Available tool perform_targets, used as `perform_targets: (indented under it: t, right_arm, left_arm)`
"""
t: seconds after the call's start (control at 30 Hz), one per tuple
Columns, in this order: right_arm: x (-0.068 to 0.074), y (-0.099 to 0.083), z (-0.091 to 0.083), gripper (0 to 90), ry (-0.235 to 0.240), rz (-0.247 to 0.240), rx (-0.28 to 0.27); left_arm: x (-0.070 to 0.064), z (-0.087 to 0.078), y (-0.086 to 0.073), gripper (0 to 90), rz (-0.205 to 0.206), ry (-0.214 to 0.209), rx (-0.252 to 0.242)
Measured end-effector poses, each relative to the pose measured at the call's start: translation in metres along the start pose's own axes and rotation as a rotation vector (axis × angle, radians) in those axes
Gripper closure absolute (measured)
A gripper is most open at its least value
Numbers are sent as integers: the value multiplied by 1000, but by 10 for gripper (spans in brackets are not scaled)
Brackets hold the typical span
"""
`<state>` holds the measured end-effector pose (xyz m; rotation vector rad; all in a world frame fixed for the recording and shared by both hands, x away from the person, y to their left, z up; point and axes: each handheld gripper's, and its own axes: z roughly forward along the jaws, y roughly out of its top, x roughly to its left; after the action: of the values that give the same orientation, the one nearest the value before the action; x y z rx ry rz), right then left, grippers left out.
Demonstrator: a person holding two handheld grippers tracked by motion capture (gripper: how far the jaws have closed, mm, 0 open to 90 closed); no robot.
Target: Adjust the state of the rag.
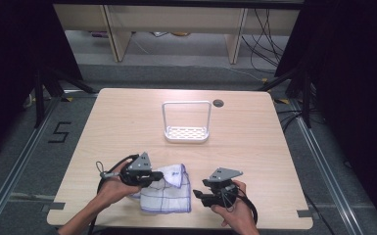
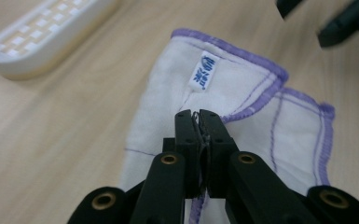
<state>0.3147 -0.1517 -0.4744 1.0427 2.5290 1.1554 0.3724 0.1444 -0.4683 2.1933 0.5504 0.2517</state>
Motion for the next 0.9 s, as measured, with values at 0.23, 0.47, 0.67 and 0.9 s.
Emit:
perform_targets:
  t: [0.23, 0.47, 0.67, 0.9]
  right_arm:
    - [20, -2, 12, 483, -17, -57, 18]
    - [34, -8, 30, 479, -8, -76, 83]
    - [39, -11, 40, 549, -26, -124, 112]
    - [32, -10, 37, 872, 20, -121, 71]
  left_arm:
    - [24, -5, 7, 864, -56, 30, -43]
    - [37, -4, 5, 865, -87, 59, -64]
    - [44, -6, 4, 865, -107, 66, -74]
    - [51, -10, 1, 866, -146, 51, -98]
